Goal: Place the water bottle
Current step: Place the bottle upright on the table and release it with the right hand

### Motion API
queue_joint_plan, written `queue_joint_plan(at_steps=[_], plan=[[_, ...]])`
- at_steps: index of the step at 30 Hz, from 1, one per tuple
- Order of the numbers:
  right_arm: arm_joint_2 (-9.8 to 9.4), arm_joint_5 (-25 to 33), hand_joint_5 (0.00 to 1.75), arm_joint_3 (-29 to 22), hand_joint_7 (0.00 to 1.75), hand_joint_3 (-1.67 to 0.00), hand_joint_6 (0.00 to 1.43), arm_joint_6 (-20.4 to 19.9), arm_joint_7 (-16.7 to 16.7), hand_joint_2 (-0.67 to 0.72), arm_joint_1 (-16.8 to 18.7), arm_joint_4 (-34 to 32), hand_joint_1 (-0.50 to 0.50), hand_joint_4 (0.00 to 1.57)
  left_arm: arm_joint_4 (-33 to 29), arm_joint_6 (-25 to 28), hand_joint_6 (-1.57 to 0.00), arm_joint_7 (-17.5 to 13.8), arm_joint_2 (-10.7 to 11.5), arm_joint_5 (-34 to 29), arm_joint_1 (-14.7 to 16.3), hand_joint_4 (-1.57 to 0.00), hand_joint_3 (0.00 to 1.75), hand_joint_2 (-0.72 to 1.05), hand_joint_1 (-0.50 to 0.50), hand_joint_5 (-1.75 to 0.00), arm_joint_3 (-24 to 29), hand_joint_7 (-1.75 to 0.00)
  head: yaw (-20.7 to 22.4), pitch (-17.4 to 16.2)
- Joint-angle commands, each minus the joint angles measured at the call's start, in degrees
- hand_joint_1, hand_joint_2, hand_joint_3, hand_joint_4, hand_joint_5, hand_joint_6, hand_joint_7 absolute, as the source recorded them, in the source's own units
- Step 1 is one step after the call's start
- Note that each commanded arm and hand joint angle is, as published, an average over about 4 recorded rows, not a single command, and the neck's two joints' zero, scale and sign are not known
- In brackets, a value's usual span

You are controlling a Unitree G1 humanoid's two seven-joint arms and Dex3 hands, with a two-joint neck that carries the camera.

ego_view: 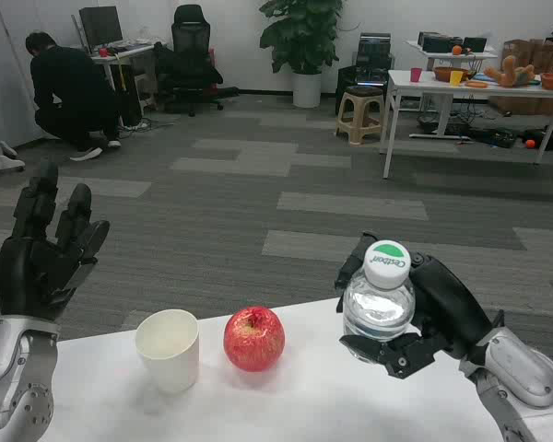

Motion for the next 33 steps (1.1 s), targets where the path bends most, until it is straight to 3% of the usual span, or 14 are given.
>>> queue_joint_plan(at_steps=[1, 3, 12, 15, 19, 22, 30, 33], plan=[[0.24, 1.9, 1.45, 1.0, 1.47, -1.35, 1.26, -0.7, -0.8, -0.6, -2.1, 0.0, -0.25, 1.34, 0.0, -0.5, 0.0, 0.0, -0.7, 0.0, 0.8, 0.0, 0.03, 1.05, -0.5, 0.0, 0.2, 0.0, 1.7, 4.2], [0.33, 1.9, 1.45, 1.0, 1.47, -1.35, 1.26, -0.8, -0.8, -0.6, -2.1, 0.0, -0.25, 1.34, 0.0, -0.5, 0.0, 0.0, -0.7, 0.0, 0.9, 0.0, 0.04, 1.05, -0.5, 0.0, 0.2, 0.0, 0.8, 2.5], [0.24, 2.0, 1.45, 1.0, 1.47, -1.35, 1.26, -0.9, -0.8, -0.6, -2.1, -0.1, -0.25, 1.34, -0.3, -0.5, 0.0, 0.0, -0.8, 0.1, 1.4, 0.0, 0.07, 1.05, -0.5, -0.03, 0.4, 0.0, 0.7, 1.7], [0.24, 1.9, 1.45, 0.9, 1.47, -1.35, 1.26, -0.9, -0.8, -0.6, -2.1, 0.0, -0.25, 1.34, -0.5, -0.5, 0.0, 0.0, -0.8, 0.1, 2.0, 0.0, 0.09, 1.05, -0.5, 0.0, 0.6, 0.0, 0.3, -1.3], [0.26, 0.4, 1.45, 0.5, 1.47, -1.35, 1.26, -1.4, -0.8, -0.6, -2.1, 0.7, -0.25, 1.34, -0.5, -0.5, 0.0, 0.0, -0.8, 0.0, 2.1, 0.0, 0.04, 1.05, -0.5, 0.0, 0.6, 0.0, 0.0, -8.5], [0.28, -1.4, 1.45, 0.4, 1.47, -1.35, 1.26, -2.1, -0.7, -0.6, -2.1, 2.0, -0.25, 1.34, -0.6, -0.5, 0.0, 0.0, -0.8, 0.0, 2.3, 0.0, 0.09, 1.05, -0.5, 0.0, 0.5, 0.0, 0.3, -11.1], [0.81, -1.9, 1.45, 4.4, 1.47, -1.35, 1.24, -8.3, 1.0, -0.6, -1.3, 11.3, -0.25, 1.35, -0.4, -0.4, 0.0, 0.0, -0.8, 0.0, 2.4, 0.0, 0.07, 1.05, -0.5, 0.0, 0.3, 0.0, -0.3, -13.7], [1.1, -3.4, 1.45, 5.0, 1.47, -1.35, 1.26, -13.4, 0.7, -0.6, -1.0, 15.5, -0.25, 1.37, -0.2, -0.4, 0.0, 0.0, -0.8, 0.0, 2.4, 0.0, 0.07, 1.05, -0.5, 0.0, 0.2, 0.0, -0.6, -13.6]])
